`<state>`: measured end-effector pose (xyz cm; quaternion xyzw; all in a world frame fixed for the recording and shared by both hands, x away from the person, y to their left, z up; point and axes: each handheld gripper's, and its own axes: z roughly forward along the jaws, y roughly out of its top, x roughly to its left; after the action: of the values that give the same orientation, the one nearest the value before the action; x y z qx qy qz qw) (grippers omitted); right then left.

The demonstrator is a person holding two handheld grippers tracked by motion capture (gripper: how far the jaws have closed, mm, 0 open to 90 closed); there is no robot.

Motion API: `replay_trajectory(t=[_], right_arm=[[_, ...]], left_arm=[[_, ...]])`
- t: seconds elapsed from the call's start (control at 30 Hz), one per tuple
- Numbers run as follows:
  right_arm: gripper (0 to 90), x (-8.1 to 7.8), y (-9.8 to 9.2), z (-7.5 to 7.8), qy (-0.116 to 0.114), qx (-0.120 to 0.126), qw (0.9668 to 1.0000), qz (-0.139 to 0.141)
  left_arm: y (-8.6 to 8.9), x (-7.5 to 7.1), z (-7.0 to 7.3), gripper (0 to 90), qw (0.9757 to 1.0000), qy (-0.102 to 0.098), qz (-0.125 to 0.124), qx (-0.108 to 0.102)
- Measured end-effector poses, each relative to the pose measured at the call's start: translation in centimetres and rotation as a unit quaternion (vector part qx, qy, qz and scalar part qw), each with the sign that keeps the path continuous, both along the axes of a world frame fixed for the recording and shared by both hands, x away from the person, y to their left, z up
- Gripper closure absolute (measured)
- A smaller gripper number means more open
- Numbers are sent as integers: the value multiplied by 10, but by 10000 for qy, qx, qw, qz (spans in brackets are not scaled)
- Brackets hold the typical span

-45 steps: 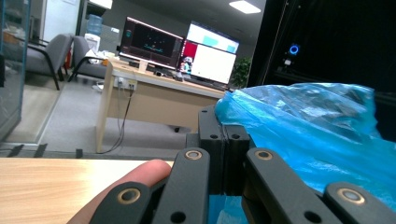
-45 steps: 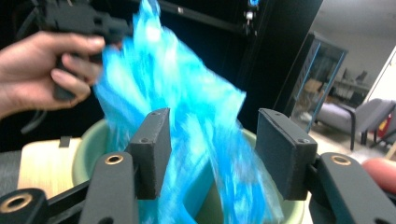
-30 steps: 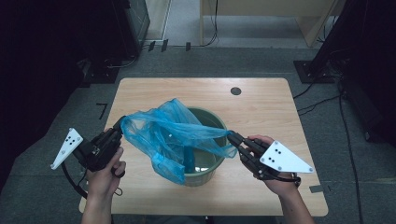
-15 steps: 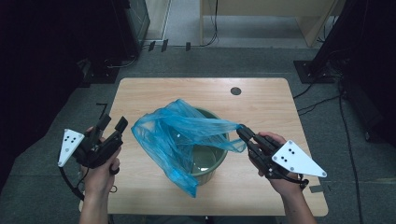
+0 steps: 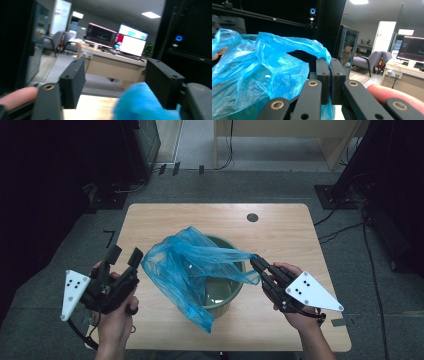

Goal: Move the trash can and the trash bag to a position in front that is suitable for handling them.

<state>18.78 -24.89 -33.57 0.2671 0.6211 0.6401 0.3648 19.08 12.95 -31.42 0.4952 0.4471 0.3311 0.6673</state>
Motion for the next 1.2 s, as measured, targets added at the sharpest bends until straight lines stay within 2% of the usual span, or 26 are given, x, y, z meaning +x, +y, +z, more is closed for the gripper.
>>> replay_trajectory(t=[0.07,0.13,0.27,0.33,0.4,0.47,0.53,0.63,0.7,0.77,0.8,0.87,0.9,1.07,1.2], right_arm=[[893,0,1,-1,-8,-20,10000,-50],[893,0,2,-2,-21,-65,9999,-100],[893,-3,4,-3,-7,-73,9999,-114],[892,-5,5,-2,-11,-60,9999,-132],[892,-8,6,-1,-27,-66,9999,-137],[893,-11,5,2,-39,-53,9999,-147],[893,-14,3,4,-73,-70,9998,-182],[893,-19,-1,9,-109,-12,9997,-227],[893,-23,-5,12,-160,4,9995,-279],[893,-28,-8,15,-196,13,9993,-318],[893,-30,-10,15,-216,27,9992,-345],[893,-32,-14,16,-221,38,9990,-380],[893,-33,-15,15,-221,37,9989,-404],[893,-37,-24,8,-107,-2,9986,-509],[894,-44,-34,1,-8,-52,9982,-597]], left_arm=[[-12,-5,-1,257,9999,42,-127,109],[-22,-9,-2,215,9995,164,-137,225],[-34,-19,-2,182,9982,309,70,507],[-36,-23,-4,176,9962,444,43,753],[-34,-27,-8,175,9946,597,-142,837],[-33,-32,-13,175,9932,662,-322,899],[-34,-39,-20,176,9892,753,-514,1144],[-32,-45,-27,180,9862,802,-668,1284],[-29,-48,-30,188,9849,831,-602,1393],[-24,-49,-33,261,9855,804,-595,1372],[-22,-48,-34,266,9855,831,-581,1363],[-19,-48,-37,347,9852,867,-531,1378],[-19,-47,-39,351,9849,919,-512,1372],[-17,-47,-53,461,9798,1154,-716,1470],[-11,-51,-60,673,9763,1114,-1007,1560]])
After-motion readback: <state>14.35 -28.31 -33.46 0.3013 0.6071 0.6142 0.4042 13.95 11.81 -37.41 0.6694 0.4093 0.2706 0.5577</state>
